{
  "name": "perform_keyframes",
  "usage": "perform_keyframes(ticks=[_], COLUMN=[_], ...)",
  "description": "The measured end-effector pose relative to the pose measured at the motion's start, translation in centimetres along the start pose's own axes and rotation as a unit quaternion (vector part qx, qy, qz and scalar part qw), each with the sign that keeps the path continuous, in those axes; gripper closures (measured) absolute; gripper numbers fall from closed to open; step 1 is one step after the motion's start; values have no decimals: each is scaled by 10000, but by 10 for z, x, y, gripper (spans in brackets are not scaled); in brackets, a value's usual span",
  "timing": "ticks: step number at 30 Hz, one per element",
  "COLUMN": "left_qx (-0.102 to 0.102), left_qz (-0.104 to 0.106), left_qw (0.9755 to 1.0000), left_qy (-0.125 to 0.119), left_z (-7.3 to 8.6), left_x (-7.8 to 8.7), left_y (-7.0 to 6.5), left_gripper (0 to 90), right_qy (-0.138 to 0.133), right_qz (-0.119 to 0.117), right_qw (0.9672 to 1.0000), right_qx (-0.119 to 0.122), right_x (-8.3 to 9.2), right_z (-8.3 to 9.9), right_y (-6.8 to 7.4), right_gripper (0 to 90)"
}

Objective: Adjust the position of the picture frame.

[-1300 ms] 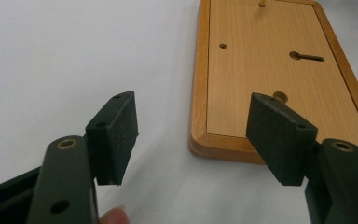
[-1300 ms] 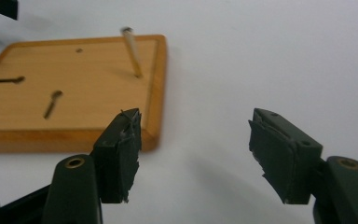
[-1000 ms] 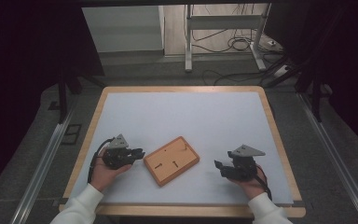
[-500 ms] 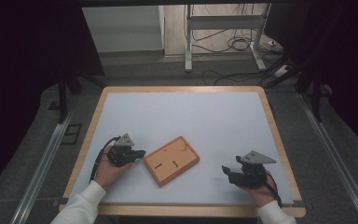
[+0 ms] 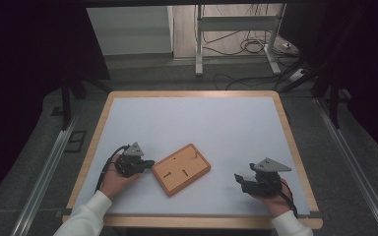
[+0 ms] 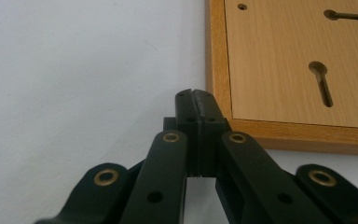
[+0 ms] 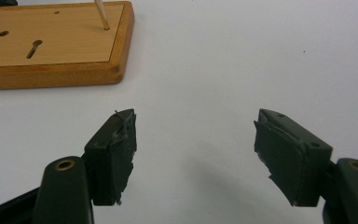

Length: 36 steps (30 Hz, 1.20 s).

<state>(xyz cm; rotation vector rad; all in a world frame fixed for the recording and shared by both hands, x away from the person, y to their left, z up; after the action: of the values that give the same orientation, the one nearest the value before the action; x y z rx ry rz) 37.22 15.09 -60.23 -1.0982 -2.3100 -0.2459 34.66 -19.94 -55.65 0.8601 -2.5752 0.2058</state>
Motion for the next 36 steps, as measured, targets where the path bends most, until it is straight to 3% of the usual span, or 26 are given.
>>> perform_keyframes(ticks=[7, 21, 27, 36], left_qx=[-75, -237, -295, -304], left_qz=[118, 560, 644, 750], left_qw=[9999, 9981, 9974, 9966], left_qy=[28, 138, 136, 141], left_z=[1, 1, -1, -1], left_x=[1, 0, 0, -2], left_y=[-8, -40, -47, -55], left_gripper=[900, 900, 900, 900], right_qy=[19, 111, 127, 57], right_qz=[-14, -29, -48, 108], right_qw=[10000, 9999, 9999, 9999], right_qx=[7, 47, 40, 18], right_x=[0, -1, -1, 0], right_z=[0, 4, 4, 3], right_y=[0, 0, -1, -6], right_gripper=[293, 283, 280, 280])
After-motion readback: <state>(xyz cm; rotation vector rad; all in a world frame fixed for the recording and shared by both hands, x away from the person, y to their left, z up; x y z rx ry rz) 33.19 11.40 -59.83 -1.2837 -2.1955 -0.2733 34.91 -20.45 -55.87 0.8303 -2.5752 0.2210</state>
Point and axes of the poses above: each handheld gripper's, and its own axes: x roughly backward along the jaws, z roughly out of its underside, y roughly to its left, the point moved 9 cm from there along -x, roughly forward along the jaws, and after that the axes turned 11 degrees about -y, right-handed, at the moved point
